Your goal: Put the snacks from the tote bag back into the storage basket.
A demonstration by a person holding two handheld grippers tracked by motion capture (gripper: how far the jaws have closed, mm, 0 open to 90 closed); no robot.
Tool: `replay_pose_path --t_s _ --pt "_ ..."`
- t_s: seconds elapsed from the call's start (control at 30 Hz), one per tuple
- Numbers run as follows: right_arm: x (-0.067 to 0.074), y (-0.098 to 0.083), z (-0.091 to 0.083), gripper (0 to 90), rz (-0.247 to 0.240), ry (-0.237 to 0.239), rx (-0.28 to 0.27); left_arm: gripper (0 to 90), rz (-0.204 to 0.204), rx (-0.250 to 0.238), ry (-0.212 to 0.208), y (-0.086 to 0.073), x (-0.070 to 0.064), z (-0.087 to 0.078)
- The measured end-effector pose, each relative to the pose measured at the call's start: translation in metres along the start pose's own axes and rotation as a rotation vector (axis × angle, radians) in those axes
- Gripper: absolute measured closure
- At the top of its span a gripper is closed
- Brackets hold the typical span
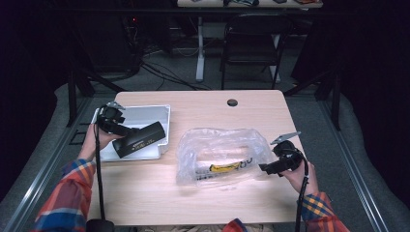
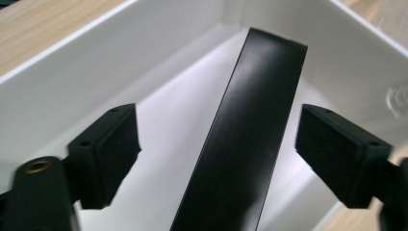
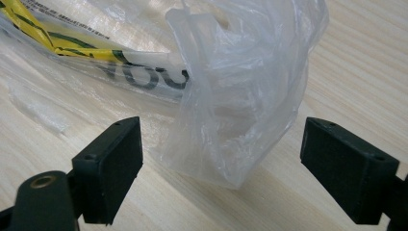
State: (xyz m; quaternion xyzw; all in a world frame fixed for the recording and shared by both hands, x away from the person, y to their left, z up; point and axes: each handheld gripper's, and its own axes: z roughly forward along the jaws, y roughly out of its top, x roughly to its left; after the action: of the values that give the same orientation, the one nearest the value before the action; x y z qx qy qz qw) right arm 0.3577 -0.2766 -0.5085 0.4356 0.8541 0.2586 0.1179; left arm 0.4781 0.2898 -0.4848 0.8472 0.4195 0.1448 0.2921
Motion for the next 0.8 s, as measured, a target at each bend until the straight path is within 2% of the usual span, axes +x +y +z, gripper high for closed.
replay_pose_path --t_s 0.07,0.1,0.17,0.23,0.27,0.3,0.4,0.43,0.47,0.57,0.8 --pt "0.0 0.0 0.0 14.3 0.0 -0.001 0.001 19.2 -0.01 -0.012 0.004 0.004 -0.003 0.004" --pt "0.0 0.0 0.0 14.3 0.002 -0.004 -0.001 25.0 -0.016 -0.017 0.021 0.007 -0.006 0.006" --pt "0.0 0.0 0.0 14.4 0.002 -0.005 -0.002 30.3 -0.032 -0.039 0.032 0.01 -0.009 0.011" --pt "0.0 0.0 0.0 14.4 0.003 -0.005 -0.003 40.5 -0.045 -0.043 0.064 0.013 -0.013 0.016" --pt "0.0 0.0 0.0 14.5 0.003 -0.006 -0.003 43.2 -0.056 -0.054 0.055 0.014 -0.015 0.019" --pt "0.0 -0.001 0.0 14.5 0.002 -0.006 -0.003 50.7 -0.059 -0.056 0.065 0.016 -0.017 0.022" --pt "0.0 0.0 0.0 14.7 -0.001 -0.006 -0.002 61.6 -0.071 -0.06 0.091 0.021 -0.023 0.031" --pt "0.0 0.0 0.0 14.7 -0.002 -0.006 -0.003 64.2 -0.085 -0.059 0.125 0.023 -0.026 0.036" --pt "0.0 0.0 0.0 14.8 -0.004 -0.008 -0.002 69.2 -0.1 -0.059 0.117 0.025 -0.027 0.038" --pt "0.0 0.0 0.0 14.9 -0.001 -0.006 -0.009 78.6 -0.132 -0.057 0.133 0.03 -0.029 0.045" --pt "-0.001 -0.001 -0.001 15.1 -0.004 -0.006 -0.001 85.6 -0.134 -0.013 0.157 0.037 -0.034 0.063"
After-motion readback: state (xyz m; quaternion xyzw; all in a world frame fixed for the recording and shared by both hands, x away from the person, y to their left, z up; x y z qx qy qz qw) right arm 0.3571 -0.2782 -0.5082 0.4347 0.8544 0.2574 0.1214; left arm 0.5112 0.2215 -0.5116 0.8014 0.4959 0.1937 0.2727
